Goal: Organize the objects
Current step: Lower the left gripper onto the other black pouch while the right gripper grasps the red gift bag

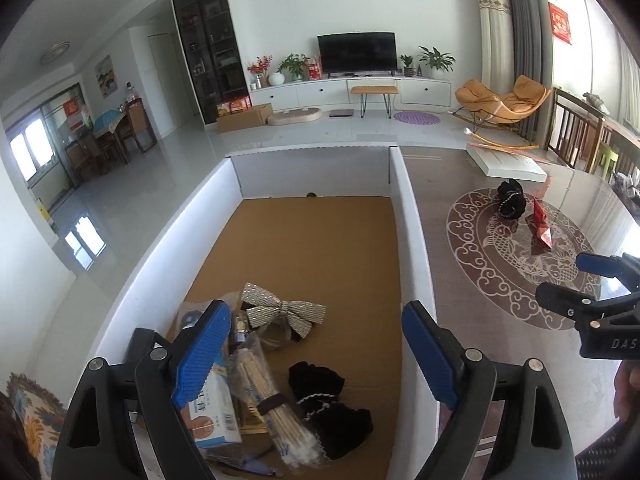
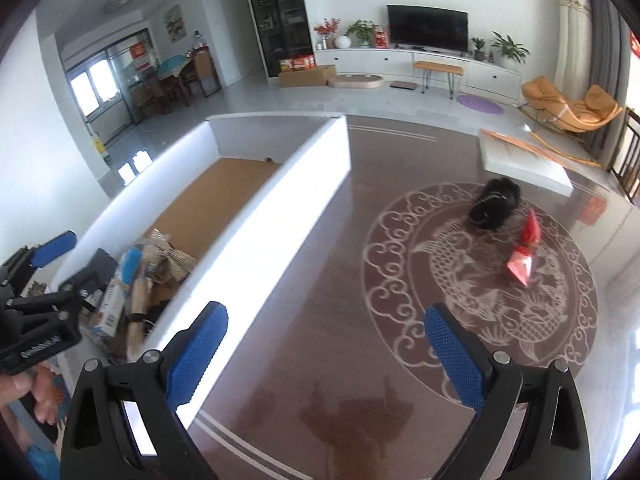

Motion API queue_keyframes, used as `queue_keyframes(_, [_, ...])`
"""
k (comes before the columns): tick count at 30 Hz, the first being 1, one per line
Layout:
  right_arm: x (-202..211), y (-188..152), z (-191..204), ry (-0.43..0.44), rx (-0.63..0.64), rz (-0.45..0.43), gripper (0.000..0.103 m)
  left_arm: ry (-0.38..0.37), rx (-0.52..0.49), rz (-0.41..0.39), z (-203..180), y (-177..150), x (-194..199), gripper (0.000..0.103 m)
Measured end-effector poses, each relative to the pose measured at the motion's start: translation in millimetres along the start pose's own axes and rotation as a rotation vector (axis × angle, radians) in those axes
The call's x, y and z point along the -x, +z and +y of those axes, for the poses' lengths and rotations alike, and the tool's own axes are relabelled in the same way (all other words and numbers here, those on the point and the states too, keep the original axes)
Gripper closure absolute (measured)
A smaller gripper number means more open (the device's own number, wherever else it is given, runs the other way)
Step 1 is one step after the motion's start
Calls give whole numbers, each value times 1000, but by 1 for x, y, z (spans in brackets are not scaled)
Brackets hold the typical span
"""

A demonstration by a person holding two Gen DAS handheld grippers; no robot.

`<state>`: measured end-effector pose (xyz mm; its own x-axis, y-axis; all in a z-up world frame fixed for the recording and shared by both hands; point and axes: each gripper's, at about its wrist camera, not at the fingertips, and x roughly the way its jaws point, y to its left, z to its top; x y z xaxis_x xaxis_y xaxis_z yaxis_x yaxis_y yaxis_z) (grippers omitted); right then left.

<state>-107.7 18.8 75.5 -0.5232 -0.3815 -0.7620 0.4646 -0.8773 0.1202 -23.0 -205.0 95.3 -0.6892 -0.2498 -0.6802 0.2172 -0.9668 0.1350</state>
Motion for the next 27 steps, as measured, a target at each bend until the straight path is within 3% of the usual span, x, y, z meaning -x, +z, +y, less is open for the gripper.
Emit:
queue_keyframes(5, [2,-31,-57,-89,-89,20,4,-58,-27,-24,-31,10,13,16])
queue_keyframes(9, [0,-61,-95,-233,-134,21,4,-190,-19,-30,-59,11,27,14])
queue_keyframes(12, [2,-84,-125,-321,-195,26,4,-308,-63,6,-96,1,27,1])
queue_keyframes(16, [1,-103,-158,-383,-258,41,4,-411,-143,115,-153,-21,2,1])
queue_keyframes(21, [-1,-111,-181,-358,-294,54,4,-373,-154,184,-185,-27,-49,1])
queue_keyframes(27, [-15,-71,-211,-217,-429,15,4,-372,3,159,-185,52,-111,1])
